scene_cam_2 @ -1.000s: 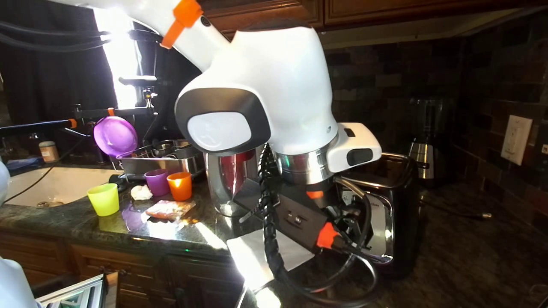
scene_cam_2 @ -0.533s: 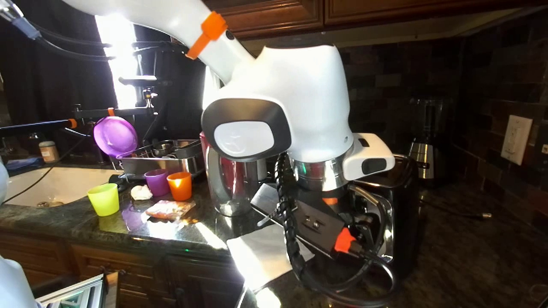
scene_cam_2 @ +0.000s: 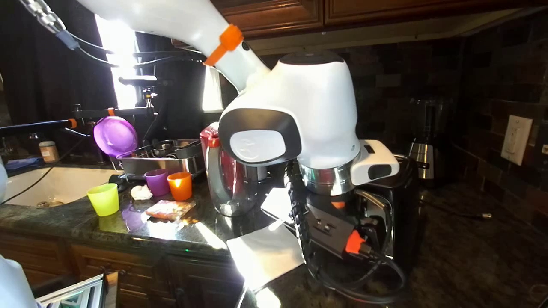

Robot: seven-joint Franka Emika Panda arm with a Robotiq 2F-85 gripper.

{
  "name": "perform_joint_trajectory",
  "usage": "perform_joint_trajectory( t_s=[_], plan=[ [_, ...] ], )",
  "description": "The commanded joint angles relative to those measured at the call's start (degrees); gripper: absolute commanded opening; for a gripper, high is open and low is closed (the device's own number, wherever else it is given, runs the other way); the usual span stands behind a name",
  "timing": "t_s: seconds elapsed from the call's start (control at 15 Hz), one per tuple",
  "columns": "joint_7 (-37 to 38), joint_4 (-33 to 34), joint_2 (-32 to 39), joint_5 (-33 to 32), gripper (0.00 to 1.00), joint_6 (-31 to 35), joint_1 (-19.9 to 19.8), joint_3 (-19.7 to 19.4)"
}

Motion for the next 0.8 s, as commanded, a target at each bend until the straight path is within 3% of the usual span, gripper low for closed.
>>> perform_joint_trajectory(
  t_s=[0.0,0.73],
  plan=[
    [-5.03,0.7,1.64,4.65,1.0,2.06,0.34,0.58],
    [-9.09,1.22,4.0,8.58,1.0,4.04,0.09,1.04]
  ],
)
